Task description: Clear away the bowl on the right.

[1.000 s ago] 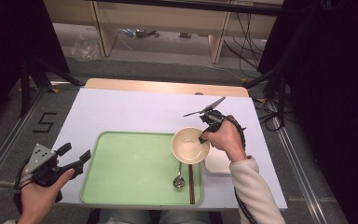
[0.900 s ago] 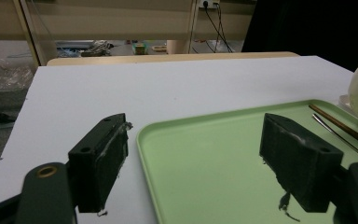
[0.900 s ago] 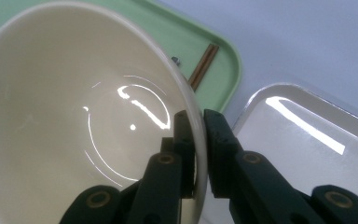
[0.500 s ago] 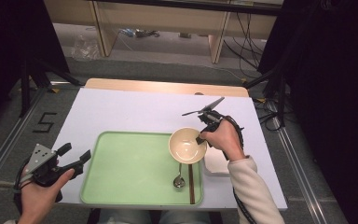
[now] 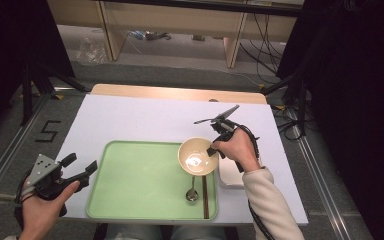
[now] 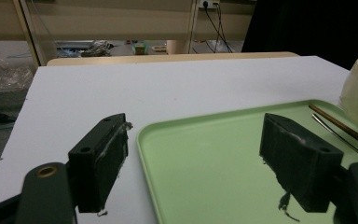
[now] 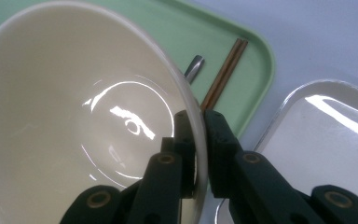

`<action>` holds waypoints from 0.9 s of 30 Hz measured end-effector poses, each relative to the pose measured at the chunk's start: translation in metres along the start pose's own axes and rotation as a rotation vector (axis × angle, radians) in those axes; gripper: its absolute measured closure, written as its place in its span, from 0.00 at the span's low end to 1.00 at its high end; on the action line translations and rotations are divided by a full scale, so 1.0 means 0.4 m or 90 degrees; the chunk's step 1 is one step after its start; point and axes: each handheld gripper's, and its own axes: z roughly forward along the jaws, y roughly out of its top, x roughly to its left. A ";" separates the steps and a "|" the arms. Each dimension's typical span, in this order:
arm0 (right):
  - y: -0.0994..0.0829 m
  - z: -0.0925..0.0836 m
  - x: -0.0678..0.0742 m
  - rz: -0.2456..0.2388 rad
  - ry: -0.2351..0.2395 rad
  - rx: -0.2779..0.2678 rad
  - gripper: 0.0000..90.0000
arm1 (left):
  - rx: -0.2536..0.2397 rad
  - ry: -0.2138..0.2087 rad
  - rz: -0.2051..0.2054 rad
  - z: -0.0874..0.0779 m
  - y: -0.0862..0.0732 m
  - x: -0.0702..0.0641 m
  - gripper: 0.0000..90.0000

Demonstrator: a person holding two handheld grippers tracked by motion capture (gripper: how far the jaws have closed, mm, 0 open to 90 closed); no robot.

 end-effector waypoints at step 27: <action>0.027 0.039 0.041 0.005 0.041 0.021 0.95 | 0.002 0.000 -0.004 0.002 -0.002 -0.002 0.25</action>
